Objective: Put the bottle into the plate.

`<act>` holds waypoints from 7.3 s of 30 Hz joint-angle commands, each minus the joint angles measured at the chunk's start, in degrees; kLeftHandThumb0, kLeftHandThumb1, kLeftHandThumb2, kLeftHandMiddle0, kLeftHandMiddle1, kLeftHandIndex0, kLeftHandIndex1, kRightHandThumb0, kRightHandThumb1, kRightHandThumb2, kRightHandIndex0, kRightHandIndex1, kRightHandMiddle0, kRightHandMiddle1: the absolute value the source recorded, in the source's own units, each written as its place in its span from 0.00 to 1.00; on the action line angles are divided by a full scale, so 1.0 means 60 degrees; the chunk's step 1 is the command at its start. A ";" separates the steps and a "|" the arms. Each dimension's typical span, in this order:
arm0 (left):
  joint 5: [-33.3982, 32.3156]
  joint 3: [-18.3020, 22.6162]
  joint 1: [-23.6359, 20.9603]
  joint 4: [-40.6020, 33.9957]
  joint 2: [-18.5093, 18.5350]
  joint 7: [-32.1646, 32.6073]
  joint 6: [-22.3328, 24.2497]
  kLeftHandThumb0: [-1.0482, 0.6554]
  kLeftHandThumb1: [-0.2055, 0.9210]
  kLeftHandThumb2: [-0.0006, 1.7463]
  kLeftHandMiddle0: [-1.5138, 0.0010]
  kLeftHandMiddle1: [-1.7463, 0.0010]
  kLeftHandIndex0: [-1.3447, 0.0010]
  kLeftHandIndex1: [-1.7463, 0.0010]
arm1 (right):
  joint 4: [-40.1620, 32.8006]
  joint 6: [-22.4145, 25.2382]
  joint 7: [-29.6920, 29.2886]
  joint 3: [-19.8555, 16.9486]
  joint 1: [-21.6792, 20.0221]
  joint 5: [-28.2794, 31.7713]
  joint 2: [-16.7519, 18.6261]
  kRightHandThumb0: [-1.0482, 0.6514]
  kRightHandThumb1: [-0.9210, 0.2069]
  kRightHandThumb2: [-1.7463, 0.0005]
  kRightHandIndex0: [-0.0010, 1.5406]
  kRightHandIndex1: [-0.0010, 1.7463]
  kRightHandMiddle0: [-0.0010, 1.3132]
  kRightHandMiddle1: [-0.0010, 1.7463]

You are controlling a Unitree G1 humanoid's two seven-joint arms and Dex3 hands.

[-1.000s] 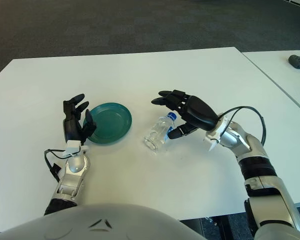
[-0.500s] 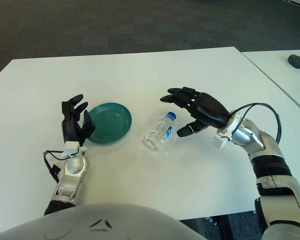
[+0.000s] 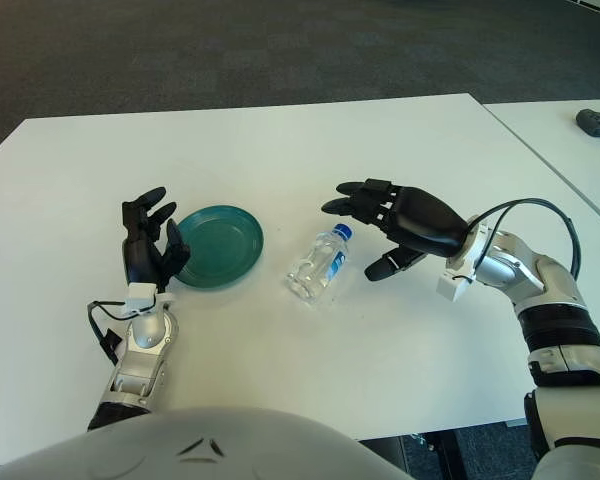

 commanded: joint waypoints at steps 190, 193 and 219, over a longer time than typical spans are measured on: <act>-0.0969 -0.0382 0.0184 -0.1037 -0.0764 0.0838 0.1101 0.41 1.00 0.26 0.68 0.39 0.81 0.04 | 0.3585 -0.1439 -0.1706 0.1051 -0.1917 -0.0018 0.1874 0.14 0.02 0.64 0.23 0.56 0.09 0.71; -0.0954 -0.0343 0.0167 -0.1008 -0.0765 0.0864 0.1300 0.41 1.00 0.27 0.69 0.39 0.82 0.03 | 0.2240 -0.0615 -0.1602 0.0656 -0.1825 -0.0742 0.1591 0.12 0.01 0.66 0.21 0.45 0.04 0.65; -0.0819 -0.0502 0.0065 -0.0958 -0.0841 0.0989 0.1567 0.41 1.00 0.30 0.78 0.41 0.86 0.00 | -0.1040 0.1194 -0.1499 0.1327 -0.2230 -0.3484 -0.0190 0.06 0.00 0.53 0.21 0.05 0.00 0.26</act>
